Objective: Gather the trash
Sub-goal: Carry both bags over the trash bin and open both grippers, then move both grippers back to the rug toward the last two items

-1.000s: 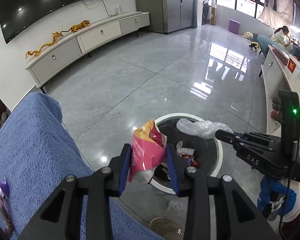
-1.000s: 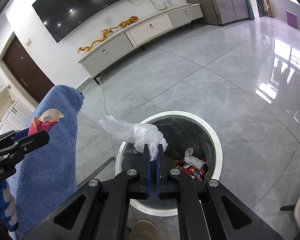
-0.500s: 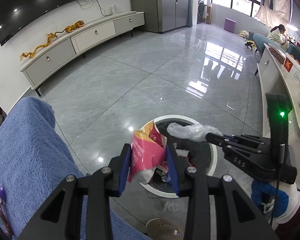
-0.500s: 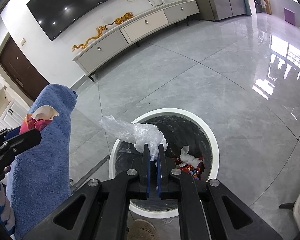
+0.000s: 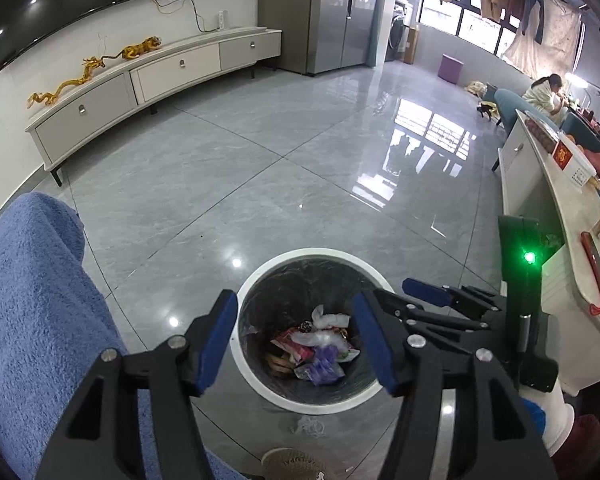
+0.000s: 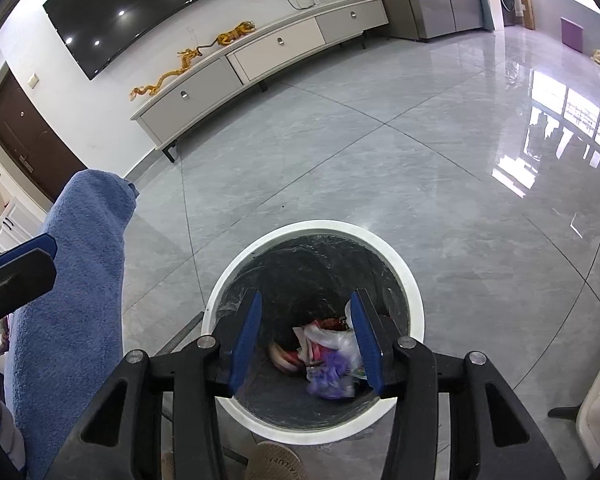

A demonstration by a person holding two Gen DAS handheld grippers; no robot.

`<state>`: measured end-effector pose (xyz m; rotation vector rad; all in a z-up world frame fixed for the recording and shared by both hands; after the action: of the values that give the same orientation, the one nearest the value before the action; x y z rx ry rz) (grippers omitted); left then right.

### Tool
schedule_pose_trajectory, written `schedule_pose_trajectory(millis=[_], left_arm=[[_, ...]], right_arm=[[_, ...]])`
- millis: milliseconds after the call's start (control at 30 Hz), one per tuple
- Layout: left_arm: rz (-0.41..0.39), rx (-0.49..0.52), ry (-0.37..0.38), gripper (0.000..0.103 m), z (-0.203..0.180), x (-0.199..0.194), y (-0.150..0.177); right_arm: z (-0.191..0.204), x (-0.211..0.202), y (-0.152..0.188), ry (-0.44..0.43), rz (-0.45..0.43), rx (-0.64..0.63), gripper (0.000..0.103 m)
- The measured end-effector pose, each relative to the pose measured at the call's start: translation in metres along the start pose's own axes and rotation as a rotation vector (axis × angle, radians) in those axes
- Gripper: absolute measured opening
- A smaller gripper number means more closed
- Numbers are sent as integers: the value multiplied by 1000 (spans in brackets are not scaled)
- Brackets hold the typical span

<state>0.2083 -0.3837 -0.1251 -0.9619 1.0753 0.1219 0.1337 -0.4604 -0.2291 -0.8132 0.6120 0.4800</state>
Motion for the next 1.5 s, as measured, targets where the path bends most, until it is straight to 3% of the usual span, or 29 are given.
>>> schedule_pose_trajectory(millis=[333, 533, 800, 1033, 1300, 1500], left_arm=[[-55, -47, -68, 59, 31, -35, 10], [-113, -87, -159, 59, 59, -67, 22], [-152, -146, -189, 59, 101, -113, 54], [-143, -293, -244, 59, 174, -141, 100], [-122, -494, -368, 59, 277, -162, 160], [-88, -549, -352, 59, 313, -156, 198]], right_arm=[[28, -30, -7, -19, -42, -49, 46], [64, -57, -11, -32, -75, -124, 46], [117, -83, -11, -51, -108, -221, 46], [167, -96, -8, -75, -125, -301, 46], [231, -93, -3, -113, -122, -396, 46], [268, -72, 5, -147, -78, -461, 46]])
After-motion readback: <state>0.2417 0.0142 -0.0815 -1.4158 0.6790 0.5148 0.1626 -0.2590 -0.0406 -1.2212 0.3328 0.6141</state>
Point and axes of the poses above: each gripper's, at about its wrist camera, not at the fingertips, and x roughly the way its jaws point, z to its left, y to its underside, the point moved 5 cm from there along x, roughly the way its jaws point, and after that the axes turned 13 degrees about -y, right-handed, at the moved point
